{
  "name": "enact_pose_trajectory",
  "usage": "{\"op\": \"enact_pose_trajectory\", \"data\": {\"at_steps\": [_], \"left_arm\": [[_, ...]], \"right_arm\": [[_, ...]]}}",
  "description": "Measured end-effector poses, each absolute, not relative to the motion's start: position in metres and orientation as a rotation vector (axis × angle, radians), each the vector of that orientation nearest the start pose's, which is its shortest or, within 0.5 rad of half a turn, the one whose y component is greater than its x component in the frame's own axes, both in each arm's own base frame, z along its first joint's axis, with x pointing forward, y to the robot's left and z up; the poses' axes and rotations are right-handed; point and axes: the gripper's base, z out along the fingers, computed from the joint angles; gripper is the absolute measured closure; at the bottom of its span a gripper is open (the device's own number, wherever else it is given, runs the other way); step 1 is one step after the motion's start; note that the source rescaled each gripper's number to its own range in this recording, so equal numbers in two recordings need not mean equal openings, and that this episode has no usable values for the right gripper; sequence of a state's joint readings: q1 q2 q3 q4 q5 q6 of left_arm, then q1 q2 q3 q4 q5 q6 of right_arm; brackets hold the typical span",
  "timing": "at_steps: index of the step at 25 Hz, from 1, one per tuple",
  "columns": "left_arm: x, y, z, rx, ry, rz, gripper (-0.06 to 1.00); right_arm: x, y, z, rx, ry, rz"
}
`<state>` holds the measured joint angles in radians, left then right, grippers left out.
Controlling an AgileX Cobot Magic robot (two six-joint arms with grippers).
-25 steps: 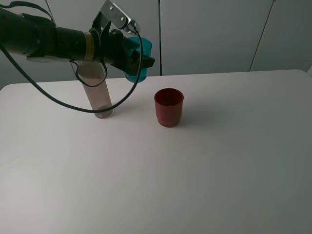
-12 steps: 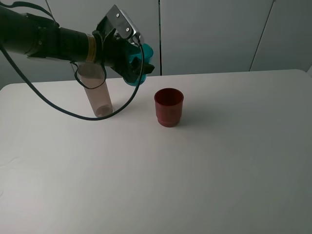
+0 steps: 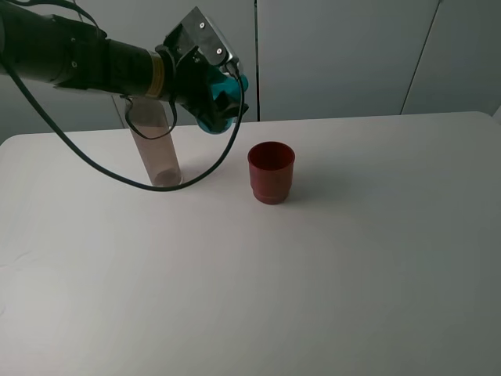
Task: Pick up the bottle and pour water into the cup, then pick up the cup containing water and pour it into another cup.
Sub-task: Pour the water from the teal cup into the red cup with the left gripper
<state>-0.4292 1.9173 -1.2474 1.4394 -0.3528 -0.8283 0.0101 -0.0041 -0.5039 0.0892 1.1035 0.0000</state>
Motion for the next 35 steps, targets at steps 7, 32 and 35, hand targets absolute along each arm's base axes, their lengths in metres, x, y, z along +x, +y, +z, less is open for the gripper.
{"op": "enact_pose_trajectory", "data": {"at_steps": [7,32,35], "left_arm": [[0.373,-0.212,0.213,1.267,1.666,-0.219,0.88],[0.384,-0.229,0.195,1.379,1.636,-0.136,0.88],[0.385,-0.232,0.194,1.398,1.624,-0.129,0.88]], "right_arm": [[-0.008,0.007,0.275,-0.017,2.078,0.113],[-0.008,0.007,0.275,-0.017,2.078,0.113],[-0.008,0.007,0.275,-0.017,2.078,0.113]]}}
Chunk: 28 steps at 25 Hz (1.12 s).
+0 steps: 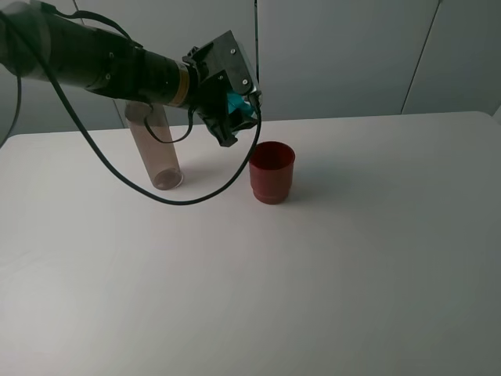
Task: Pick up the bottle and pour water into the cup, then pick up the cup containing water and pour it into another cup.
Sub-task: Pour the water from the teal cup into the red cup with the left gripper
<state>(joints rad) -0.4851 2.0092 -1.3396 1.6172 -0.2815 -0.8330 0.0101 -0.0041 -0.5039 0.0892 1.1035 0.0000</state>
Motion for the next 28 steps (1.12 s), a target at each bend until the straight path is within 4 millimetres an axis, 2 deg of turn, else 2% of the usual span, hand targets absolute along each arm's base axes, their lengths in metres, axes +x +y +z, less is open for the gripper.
{"op": "enact_pose_trajectory", "data": {"at_steps": [16,28], "left_arm": [[0.384,-0.238,0.185,1.51,1.58,0.022,0.88],[0.381,-0.246,0.185,1.501,1.581,0.11,0.88]], "right_arm": [[-0.008,0.007,0.275,-0.017,2.078,0.113],[-0.008,0.007,0.275,-0.017,2.078,0.113]]}}
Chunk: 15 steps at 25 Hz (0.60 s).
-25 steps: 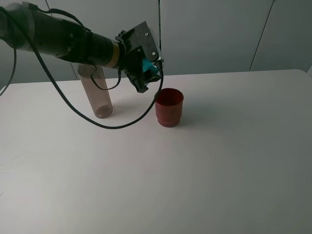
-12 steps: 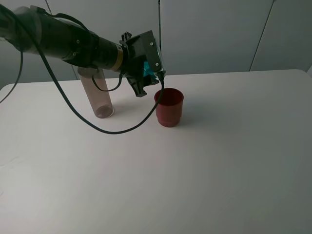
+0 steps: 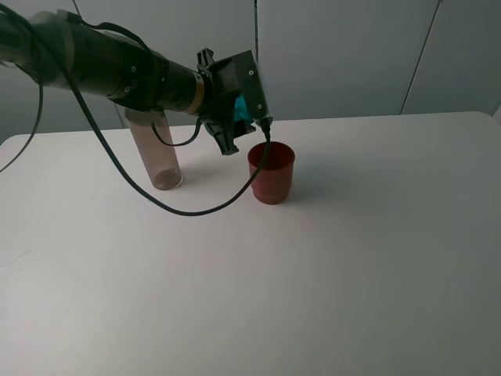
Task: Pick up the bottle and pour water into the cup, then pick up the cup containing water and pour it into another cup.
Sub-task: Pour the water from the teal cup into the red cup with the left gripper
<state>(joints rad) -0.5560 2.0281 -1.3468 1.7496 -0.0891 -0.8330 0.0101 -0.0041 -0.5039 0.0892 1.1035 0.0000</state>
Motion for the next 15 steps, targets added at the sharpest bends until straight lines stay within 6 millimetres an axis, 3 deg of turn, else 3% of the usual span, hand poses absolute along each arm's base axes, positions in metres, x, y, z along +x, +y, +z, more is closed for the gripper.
{"op": "enact_pose_trajectory", "data": {"at_steps": [15], "left_arm": [[0.373,-0.259,0.186,1.594,1.486,0.186,0.88]], "right_arm": [[-0.008,0.007,0.275,-0.017,2.078,0.113]]}}
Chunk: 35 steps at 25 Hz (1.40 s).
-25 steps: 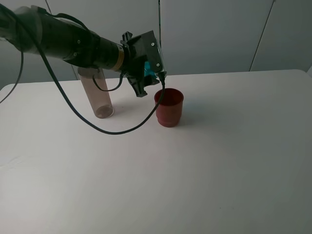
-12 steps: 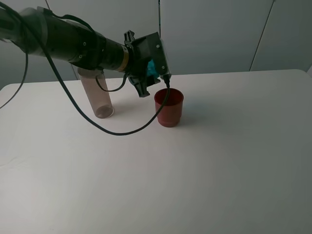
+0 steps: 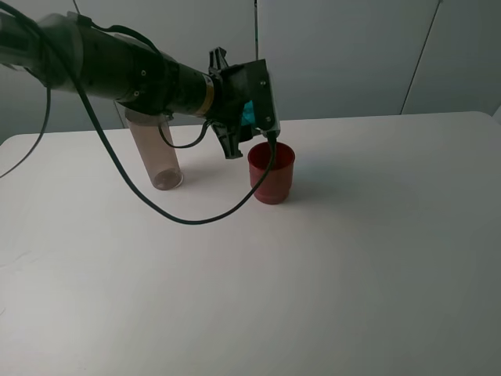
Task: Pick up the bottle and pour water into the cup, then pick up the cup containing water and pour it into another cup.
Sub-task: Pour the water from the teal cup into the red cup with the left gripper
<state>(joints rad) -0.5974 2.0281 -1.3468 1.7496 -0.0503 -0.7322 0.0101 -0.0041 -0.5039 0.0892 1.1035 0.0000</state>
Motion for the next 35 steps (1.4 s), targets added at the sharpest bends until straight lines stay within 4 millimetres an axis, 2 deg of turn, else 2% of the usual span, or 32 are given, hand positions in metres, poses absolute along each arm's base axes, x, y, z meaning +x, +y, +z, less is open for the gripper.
{"op": "enact_pose_trajectory", "data": {"at_steps": [35], "left_arm": [[0.3744,-0.2581,0.1861,1.731,1.336,0.34,0.88]], "right_arm": [[-0.0081,0.0072,0.2751,-0.017,2.078,0.113]]}}
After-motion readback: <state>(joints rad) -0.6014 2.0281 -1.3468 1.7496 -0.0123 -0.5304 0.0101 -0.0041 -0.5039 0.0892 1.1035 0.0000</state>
